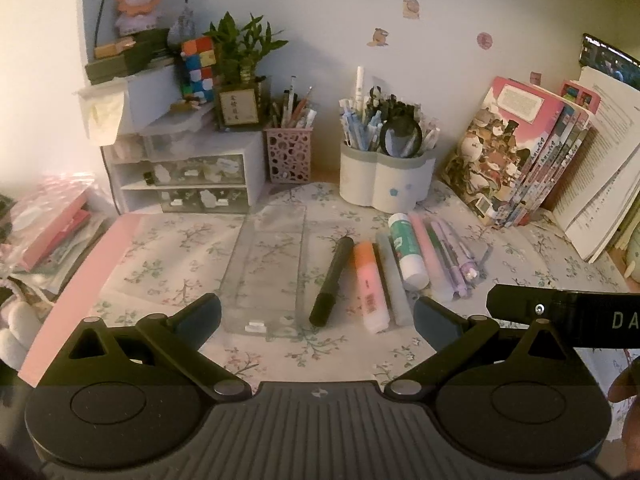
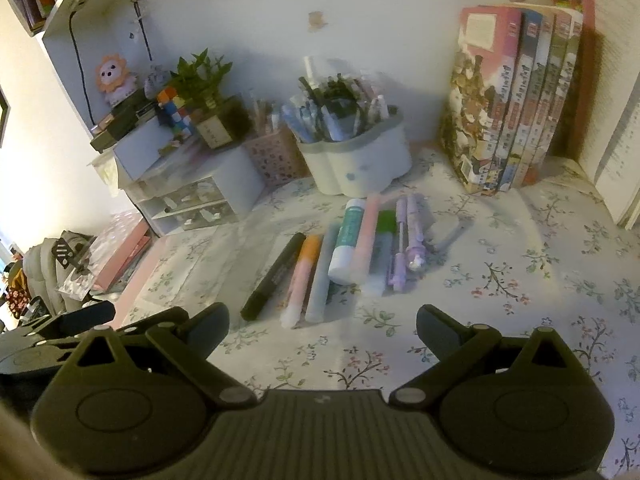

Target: Organize stationery

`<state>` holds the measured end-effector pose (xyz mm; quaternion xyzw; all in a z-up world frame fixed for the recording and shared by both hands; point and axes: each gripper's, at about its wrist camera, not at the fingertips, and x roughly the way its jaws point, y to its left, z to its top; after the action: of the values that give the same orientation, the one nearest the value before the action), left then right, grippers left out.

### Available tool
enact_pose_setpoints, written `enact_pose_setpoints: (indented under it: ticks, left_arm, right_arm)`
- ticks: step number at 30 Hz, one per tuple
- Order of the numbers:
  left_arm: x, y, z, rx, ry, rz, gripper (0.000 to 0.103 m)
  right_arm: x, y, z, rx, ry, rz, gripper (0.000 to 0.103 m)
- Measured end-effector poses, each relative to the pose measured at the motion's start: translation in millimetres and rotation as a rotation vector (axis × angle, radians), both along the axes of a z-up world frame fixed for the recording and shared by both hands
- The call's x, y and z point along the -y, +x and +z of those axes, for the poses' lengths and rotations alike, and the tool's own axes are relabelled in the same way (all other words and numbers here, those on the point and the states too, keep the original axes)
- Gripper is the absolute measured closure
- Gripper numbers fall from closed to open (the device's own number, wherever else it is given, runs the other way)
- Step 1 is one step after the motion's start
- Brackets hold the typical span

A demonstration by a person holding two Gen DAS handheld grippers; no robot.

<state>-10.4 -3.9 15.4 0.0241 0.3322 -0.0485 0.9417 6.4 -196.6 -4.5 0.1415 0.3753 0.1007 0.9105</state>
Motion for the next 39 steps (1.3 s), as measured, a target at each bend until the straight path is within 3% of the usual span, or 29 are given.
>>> enact_pose_setpoints:
  ticks: [39]
  left_arm:
    - [4,21,-24,-0.033,0.058,0.006,0.005]
  right_arm:
    - [-3,21,-18,-0.072,-0.014,-0.025,0.017]
